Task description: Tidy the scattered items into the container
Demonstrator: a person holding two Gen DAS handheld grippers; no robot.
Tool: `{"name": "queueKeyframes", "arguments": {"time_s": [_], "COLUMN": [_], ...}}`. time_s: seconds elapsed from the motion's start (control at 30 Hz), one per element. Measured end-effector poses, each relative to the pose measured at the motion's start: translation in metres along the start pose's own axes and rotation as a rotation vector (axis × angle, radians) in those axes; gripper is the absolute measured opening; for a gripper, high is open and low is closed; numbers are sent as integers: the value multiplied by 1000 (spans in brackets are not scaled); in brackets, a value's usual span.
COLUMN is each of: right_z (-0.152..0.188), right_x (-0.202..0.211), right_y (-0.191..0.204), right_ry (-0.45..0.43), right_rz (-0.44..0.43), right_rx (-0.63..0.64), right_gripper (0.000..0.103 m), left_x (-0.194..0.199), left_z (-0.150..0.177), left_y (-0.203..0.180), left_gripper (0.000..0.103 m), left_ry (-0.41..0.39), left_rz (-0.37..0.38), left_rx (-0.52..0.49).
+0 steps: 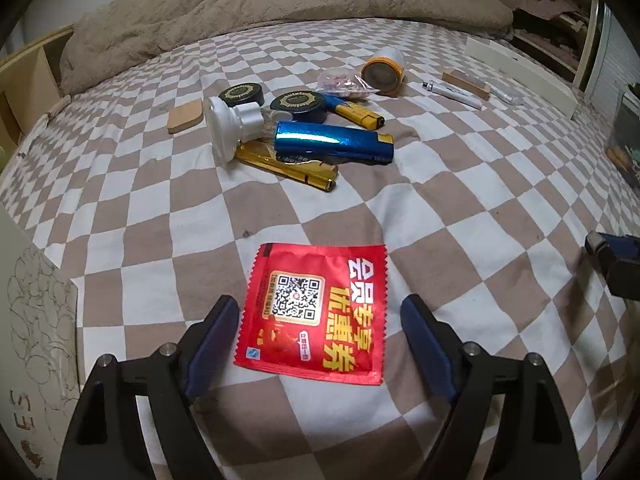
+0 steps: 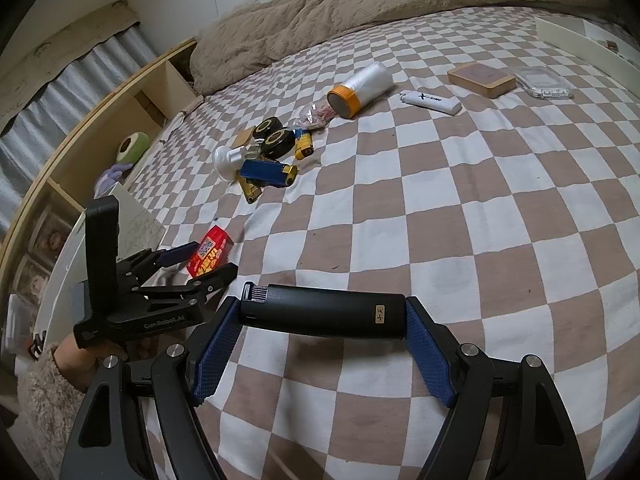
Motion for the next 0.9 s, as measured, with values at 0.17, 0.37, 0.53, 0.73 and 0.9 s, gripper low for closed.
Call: {"name": "queueKeyframes", "arguments": {"time_s": [0.17,0.37,0.53,0.73,0.9], "right_z": [0,-1,-3,-4,-4], "right_x": [1,5,7,10,11], "right_y": [-1,-2,-1,-2,-2], "right_ry": [-2,-12,-19,-27,-31], "right_rz": [1,-11,-16,-23,-20], "right_rx": [-6,-15,-19,-23,-22], "right_gripper": [80,80,80,80,80], "left_x": [4,8,13,18,24], "left_z": [-1,-2,-3,-3,-4], "left_y": [-7,-10,-9,-9,-12], "left_gripper": [61,45,39,38,38], "left_ry": [-10,-19,-24,-29,-40], "left_rz": [16,22,18,26,26], "left_rx": [-30,-36,-13,30,41]}}
Point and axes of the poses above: each gripper's, at about its wrist camera, not at the fingertips, and x roughly against the way its jaws point, y to its left, z to its underside, the point moved 6 cm from there along -x, roughly the way its jaws point, and after that the axes turned 3 degrees about -x, right-handed, at the moved point
